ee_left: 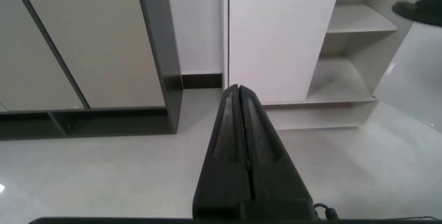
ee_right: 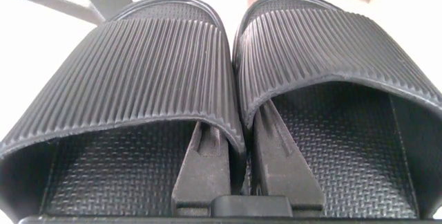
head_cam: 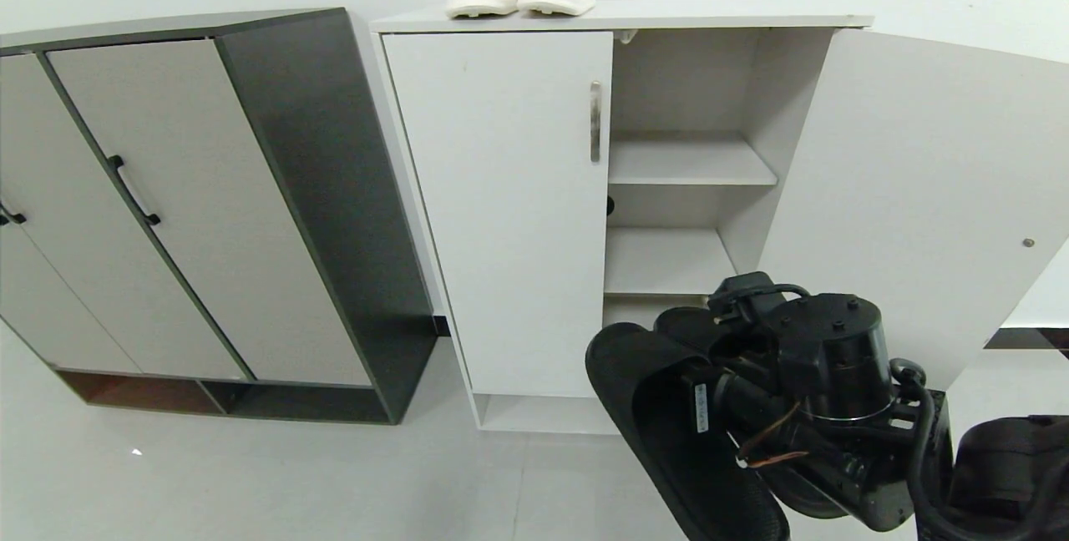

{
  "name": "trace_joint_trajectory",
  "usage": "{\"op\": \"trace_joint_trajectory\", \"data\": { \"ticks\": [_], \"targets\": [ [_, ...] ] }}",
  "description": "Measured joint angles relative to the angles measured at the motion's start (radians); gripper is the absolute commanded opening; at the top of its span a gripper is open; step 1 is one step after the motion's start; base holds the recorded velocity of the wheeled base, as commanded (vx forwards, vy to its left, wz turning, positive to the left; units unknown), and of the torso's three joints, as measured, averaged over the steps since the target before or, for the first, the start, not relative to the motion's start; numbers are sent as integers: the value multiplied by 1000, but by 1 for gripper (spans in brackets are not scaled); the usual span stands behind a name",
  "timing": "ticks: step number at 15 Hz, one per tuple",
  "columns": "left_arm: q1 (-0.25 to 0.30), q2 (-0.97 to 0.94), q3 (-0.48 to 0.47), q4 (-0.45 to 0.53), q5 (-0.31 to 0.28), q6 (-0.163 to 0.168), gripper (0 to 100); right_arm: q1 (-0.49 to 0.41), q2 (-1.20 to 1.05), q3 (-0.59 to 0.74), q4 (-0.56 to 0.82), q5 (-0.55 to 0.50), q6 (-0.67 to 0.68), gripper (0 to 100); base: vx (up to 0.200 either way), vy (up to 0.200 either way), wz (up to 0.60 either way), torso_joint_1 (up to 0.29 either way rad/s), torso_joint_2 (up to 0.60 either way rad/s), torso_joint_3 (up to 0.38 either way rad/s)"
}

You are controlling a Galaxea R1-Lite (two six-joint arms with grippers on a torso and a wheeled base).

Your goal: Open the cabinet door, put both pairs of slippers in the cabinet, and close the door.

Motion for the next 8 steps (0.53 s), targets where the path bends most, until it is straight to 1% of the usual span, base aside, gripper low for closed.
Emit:
{"op": "trace_joint_trajectory", "data": {
  "ticks": [3,5,6,8],
  "targets": [
    [0,-3,0,0,0,-6,0,1,44,-29,-57,-110,0,0,0,0,0,0,0,0],
    [-1,-3,0,0,0,-6,0,2,89,-60,-69,-190,1,0,0,0,0,0,0,0],
    [-1,-3,0,0,0,-6,0,1,118,-84,-70,-239,8,0,0,-200,0,2,7,2],
    [0,-3,0,0,0,-6,0,2,163,-121,-72,-272,35,0,0,-200,0,0,2,0]
  ]
}}
